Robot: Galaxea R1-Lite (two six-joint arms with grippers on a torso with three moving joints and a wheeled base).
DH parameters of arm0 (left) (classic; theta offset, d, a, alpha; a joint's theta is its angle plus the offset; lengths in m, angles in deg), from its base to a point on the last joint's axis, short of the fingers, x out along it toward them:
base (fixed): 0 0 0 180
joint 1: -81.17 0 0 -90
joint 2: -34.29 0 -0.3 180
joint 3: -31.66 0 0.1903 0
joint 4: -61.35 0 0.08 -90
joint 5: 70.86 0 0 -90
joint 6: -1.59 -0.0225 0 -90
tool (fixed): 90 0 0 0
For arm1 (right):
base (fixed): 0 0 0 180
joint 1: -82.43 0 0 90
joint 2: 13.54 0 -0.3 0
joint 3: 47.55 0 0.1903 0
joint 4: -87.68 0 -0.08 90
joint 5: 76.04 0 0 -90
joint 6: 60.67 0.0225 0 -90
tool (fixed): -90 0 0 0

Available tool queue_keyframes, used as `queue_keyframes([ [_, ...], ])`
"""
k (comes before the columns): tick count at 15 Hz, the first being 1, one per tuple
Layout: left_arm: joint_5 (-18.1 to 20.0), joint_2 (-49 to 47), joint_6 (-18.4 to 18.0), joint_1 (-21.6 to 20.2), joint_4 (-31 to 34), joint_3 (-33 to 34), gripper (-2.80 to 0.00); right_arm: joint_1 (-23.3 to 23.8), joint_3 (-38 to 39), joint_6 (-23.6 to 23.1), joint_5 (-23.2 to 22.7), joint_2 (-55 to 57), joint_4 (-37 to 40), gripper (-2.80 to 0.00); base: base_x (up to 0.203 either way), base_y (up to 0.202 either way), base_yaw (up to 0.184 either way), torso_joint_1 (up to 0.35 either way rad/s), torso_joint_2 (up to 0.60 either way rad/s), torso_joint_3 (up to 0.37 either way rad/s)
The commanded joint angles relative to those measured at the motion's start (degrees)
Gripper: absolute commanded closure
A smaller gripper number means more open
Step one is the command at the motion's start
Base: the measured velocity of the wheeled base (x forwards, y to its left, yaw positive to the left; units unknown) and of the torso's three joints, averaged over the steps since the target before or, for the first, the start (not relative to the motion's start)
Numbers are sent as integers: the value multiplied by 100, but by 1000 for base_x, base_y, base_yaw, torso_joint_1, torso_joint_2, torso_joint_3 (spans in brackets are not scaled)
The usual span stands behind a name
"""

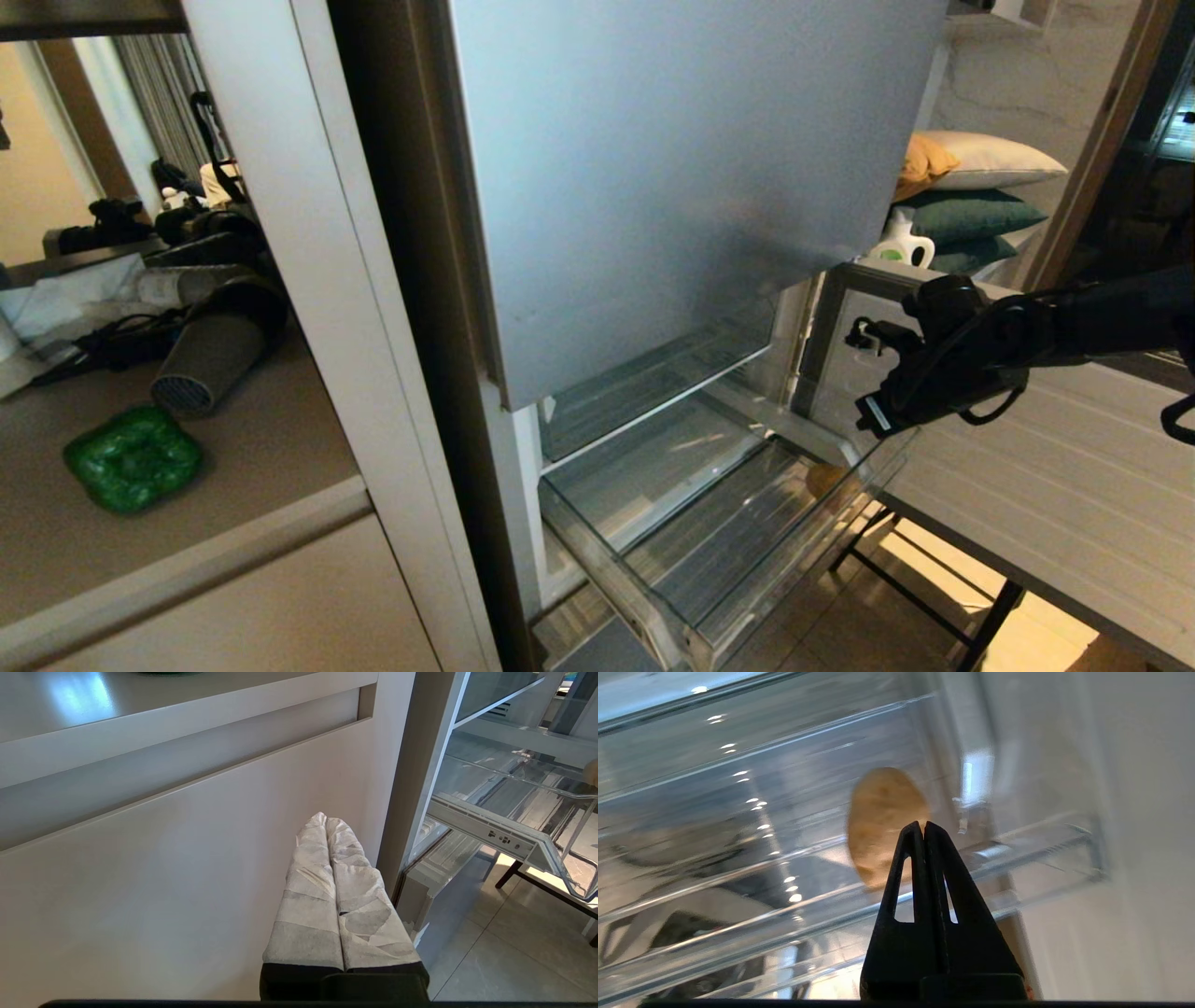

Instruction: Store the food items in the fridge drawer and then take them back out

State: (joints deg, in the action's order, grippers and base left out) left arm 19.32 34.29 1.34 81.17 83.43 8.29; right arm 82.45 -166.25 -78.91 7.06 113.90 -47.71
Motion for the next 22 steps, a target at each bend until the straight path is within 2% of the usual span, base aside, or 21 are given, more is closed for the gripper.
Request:
queue_keyframes([
  [1, -1, -9, -1, 0, -3, 62, 0, -2, -176, -5, -91, 171, 88, 0, 0, 0, 0, 0, 0, 0],
  [5, -1, -9, -1, 0, -3, 62, 0, -46, -134, 107, -263, 271, 91, 0, 0, 0, 0, 0, 0, 0],
  [10, -1, -9, -1, 0, -3, 62, 0, -52, -30, 665, -312, -474, 91, 0, 0, 0, 0, 0, 0, 0],
  [15, -1, -9, -1, 0, -3, 62, 0, -70, 828, 751, -336, -1651, 91, 0, 0, 0, 0, 0, 0, 0],
  [22, -1, -9, -1, 0, -3, 62, 0, -73, 1688, 751, -339, -2290, 89, 0, 0, 0, 0, 0, 0, 0],
])
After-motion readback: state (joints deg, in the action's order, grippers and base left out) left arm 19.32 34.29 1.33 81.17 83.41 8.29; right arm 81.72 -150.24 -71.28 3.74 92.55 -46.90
